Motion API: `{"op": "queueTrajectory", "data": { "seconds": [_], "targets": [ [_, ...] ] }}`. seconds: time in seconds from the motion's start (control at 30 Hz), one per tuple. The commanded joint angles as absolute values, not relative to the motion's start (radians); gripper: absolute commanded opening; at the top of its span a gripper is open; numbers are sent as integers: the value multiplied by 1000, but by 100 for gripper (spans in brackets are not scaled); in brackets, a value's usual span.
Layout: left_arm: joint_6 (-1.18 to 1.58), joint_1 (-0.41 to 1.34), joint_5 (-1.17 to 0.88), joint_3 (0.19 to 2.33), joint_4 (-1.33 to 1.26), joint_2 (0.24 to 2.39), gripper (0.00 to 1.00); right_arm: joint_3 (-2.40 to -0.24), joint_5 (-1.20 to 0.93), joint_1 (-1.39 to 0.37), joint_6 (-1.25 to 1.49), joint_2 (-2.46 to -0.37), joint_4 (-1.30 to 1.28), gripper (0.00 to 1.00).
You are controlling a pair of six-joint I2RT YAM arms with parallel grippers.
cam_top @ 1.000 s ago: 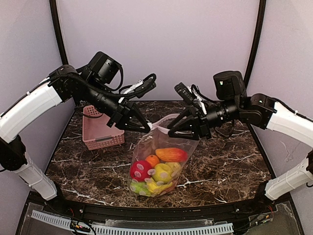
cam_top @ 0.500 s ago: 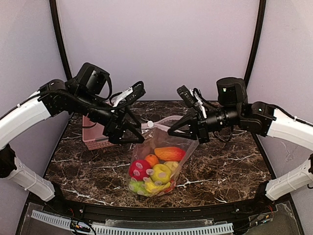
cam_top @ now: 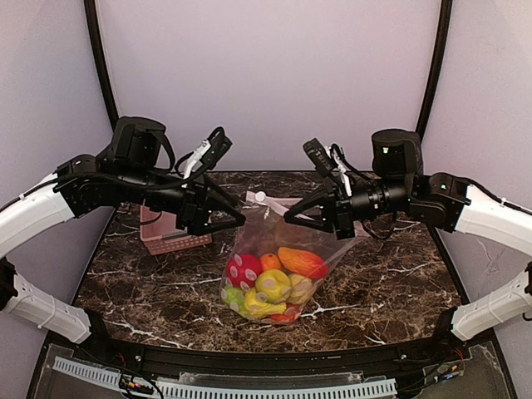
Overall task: Place the food in the zip-top bag and seal the zipper
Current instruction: Pass from the left arm to the right, then hold the zipper food storage bag at the center of the board.
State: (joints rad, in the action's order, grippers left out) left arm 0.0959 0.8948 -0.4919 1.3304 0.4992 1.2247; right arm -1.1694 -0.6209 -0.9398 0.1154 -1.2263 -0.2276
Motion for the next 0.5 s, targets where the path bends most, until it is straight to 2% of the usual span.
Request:
{"op": "queueTrajectory", "data": {
  "seconds": [0.0, 0.1, 0.3, 0.47],
  "targets": [
    [112, 893, -451, 1356, 474, 1258, 64, -1163, -626, -948, 129, -1229, -182, 0],
    [118, 893, -433, 1373, 472, 1282, 61, -1164, -631, -948, 128, -1226, -185, 0],
    [139, 890, -470, 1368, 430, 1301, 46, -1158, -631, -948, 126, -1224, -187, 0],
    [154, 879, -496, 1362, 406, 1298, 40, -1157, -636, -948, 127, -1235, -189, 0]
  ]
}}
